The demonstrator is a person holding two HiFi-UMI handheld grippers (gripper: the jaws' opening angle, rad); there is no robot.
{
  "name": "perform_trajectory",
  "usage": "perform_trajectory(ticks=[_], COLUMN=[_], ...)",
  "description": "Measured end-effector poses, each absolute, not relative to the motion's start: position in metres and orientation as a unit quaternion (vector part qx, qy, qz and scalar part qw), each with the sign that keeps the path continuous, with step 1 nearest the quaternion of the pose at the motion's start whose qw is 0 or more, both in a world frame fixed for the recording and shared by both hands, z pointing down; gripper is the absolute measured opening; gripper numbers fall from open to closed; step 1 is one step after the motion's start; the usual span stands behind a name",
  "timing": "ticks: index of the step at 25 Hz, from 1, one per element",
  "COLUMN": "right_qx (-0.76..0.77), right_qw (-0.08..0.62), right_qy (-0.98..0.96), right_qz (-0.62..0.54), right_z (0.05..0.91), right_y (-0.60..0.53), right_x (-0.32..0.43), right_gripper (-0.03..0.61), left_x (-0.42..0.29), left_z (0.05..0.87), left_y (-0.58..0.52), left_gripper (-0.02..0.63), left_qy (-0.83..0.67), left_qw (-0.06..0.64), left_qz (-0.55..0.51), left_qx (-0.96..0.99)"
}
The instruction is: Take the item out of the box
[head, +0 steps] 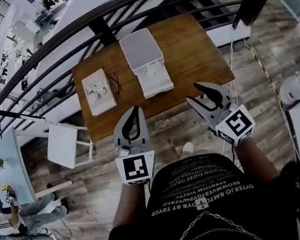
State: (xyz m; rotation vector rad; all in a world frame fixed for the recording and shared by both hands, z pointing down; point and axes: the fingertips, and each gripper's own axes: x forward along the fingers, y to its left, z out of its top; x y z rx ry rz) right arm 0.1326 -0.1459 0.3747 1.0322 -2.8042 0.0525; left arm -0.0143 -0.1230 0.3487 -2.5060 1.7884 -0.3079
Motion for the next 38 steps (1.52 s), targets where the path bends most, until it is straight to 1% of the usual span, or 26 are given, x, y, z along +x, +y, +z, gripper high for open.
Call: perform_trajectory(ticks=[3, 7, 14, 20, 24, 32, 38], right_qx=[0.337, 0.338, 0.333, 0.335, 0.333, 0.334, 0.334], right_qw=[0.073, 0.07, 0.074, 0.075, 0.076, 0.095, 0.11], right_qy=[-0.939, -0.938, -0.939, -0.938, -0.939, -0.937, -0.934], right_qz=[0.016, 0.026, 0.033, 0.041, 0.043, 0.046, 0.064], right_z=[0.376, 0.381, 0.389, 0.395, 0.395, 0.408, 0.434], right_y=[-0.152, -0.159, -0.167, -0.187, -0.204, -0.247, -0.284], right_x=[0.139, 0.147, 0.145, 0.123, 0.101, 0.068, 0.044], right_gripper=[0.167, 0.167, 0.167, 0.167, 0.167, 0.167, 0.167], left_x=[-0.005, 0.003, 0.002, -0.021, -0.039, -0.066, -0.095], left_z=[0.344, 0.349, 0.348, 0.356, 0.354, 0.353, 0.363], left_y=[-0.127, -0.129, -0.135, -0.148, -0.172, -0.219, -0.252], left_gripper=[0.006, 0.006, 0.006, 0.005, 0.006, 0.006, 0.006], left_qy=[0.581, 0.583, 0.584, 0.584, 0.578, 0.572, 0.572], left_qw=[0.032, 0.024, 0.031, 0.019, 0.028, 0.023, 0.015], left_qz=[-0.096, -0.107, -0.111, -0.12, -0.116, -0.11, -0.116], left_qx=[-0.808, -0.805, -0.803, -0.803, -0.807, -0.812, -0.812])
